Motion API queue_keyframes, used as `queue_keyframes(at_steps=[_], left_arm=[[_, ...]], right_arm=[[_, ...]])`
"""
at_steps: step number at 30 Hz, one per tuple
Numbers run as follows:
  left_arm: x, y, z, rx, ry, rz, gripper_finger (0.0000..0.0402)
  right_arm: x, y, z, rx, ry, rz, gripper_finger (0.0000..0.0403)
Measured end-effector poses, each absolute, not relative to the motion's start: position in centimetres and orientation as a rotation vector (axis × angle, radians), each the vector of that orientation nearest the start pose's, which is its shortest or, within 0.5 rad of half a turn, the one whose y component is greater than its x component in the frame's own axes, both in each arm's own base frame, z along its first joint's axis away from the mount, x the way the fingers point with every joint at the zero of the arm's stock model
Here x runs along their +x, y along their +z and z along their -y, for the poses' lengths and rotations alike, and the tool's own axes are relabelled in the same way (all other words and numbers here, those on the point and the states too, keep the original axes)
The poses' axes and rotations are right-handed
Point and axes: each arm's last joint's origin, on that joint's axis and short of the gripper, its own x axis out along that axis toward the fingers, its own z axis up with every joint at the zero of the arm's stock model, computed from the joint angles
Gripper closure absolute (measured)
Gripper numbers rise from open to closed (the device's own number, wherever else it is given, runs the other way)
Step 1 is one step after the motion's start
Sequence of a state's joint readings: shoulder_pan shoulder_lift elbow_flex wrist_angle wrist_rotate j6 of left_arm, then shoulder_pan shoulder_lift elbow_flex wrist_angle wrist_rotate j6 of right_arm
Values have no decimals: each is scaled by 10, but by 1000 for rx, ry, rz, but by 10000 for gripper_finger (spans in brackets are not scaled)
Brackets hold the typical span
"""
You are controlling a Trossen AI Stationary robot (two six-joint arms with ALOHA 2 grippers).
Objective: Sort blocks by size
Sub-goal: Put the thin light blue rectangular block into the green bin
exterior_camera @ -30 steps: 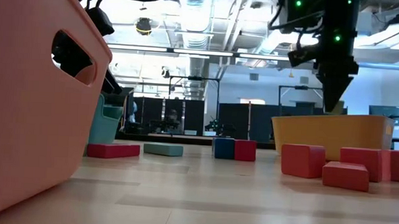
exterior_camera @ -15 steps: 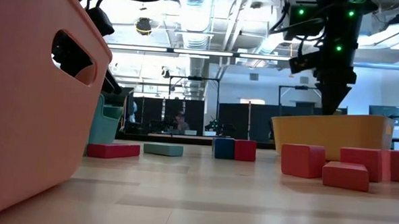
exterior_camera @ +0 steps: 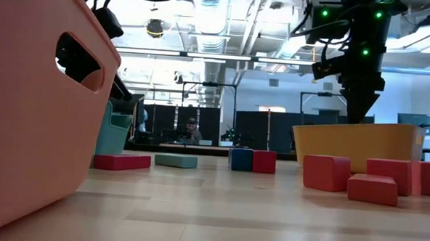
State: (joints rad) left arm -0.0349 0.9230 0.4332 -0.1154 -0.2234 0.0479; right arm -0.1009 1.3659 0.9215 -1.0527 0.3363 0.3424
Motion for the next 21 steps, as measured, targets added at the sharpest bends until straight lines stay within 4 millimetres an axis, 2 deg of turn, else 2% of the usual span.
queue_keyframes(at_steps=[13,21], left_arm=[[186,201,0,144,163,-564,221],[194,215,3,212,64,-421,221]], right_arm=[[219,216,33,66,-615,-1400,168],[222,217,33,54,-596,-1366,168]])
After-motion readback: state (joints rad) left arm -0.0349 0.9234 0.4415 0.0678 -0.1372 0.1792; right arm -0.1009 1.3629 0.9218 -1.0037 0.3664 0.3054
